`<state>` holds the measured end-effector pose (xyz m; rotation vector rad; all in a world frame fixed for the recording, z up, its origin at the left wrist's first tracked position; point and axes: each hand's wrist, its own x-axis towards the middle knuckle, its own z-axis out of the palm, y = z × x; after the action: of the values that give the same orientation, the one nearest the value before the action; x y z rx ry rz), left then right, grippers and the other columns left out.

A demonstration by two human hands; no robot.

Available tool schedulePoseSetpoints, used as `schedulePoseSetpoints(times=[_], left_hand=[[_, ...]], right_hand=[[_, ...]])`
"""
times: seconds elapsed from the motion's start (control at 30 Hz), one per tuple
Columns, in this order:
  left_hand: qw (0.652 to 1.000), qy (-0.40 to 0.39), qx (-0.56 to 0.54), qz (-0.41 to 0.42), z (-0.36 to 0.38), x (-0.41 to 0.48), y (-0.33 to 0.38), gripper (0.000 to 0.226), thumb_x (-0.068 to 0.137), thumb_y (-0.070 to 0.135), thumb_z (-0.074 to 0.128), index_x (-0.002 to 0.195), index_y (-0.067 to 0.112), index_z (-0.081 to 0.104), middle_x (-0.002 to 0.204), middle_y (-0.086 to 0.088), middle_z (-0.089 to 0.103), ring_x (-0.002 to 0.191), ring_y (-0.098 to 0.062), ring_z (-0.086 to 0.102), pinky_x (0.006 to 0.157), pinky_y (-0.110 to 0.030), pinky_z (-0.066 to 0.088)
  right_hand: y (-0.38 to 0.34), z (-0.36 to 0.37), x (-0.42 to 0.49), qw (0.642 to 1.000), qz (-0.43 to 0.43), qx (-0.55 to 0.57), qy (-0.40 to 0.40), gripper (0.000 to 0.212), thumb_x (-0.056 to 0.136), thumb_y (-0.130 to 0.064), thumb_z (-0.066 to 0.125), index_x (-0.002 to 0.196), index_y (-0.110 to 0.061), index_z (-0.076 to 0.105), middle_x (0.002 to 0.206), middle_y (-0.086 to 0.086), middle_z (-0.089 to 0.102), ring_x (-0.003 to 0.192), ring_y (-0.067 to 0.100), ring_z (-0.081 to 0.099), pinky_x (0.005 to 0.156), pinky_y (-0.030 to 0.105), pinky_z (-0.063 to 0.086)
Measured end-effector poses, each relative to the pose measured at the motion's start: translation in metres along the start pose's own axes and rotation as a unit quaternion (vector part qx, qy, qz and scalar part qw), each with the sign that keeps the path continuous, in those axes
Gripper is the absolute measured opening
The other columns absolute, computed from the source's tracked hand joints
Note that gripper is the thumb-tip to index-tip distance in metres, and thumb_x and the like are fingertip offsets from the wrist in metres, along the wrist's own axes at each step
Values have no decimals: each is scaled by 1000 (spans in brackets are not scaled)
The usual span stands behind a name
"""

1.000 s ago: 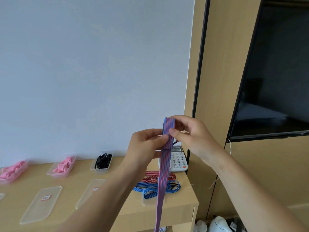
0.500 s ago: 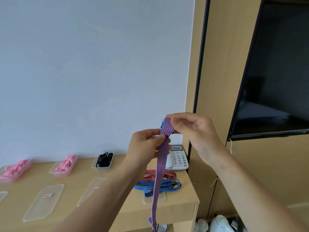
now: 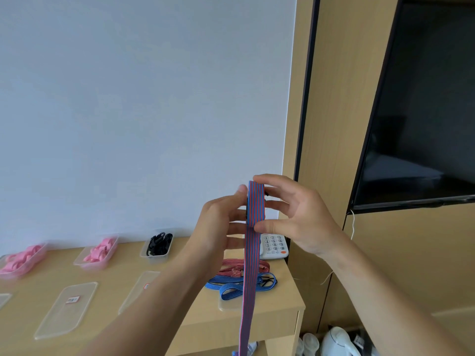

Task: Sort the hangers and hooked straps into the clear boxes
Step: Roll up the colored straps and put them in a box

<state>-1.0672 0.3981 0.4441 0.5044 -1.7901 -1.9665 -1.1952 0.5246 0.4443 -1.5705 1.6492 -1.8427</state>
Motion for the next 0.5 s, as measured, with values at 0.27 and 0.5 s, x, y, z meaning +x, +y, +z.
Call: schedulePoseSetpoints(times=[0.27,0.5], left_hand=[[998,11,18,52,4,-3,-1,21,103,22,61,104,12,79,87,-9,77,76,-24,74,64,-36,63],[998,-16,-25,63,4,1,-14,24,97,28,70,108,8,77,96,-10,78,88,-27,74,88,-45,62]], right_hand=[[-4,-6,10,994,71,-77,13,44,88,-20,78,130,-26,64,125,-7,69,112,11,66,99,44,54],[-4,-4,18,994,62,-58,75,21,88,-2,74,109,-8,73,101,15,74,85,18,68,72,32,55]])
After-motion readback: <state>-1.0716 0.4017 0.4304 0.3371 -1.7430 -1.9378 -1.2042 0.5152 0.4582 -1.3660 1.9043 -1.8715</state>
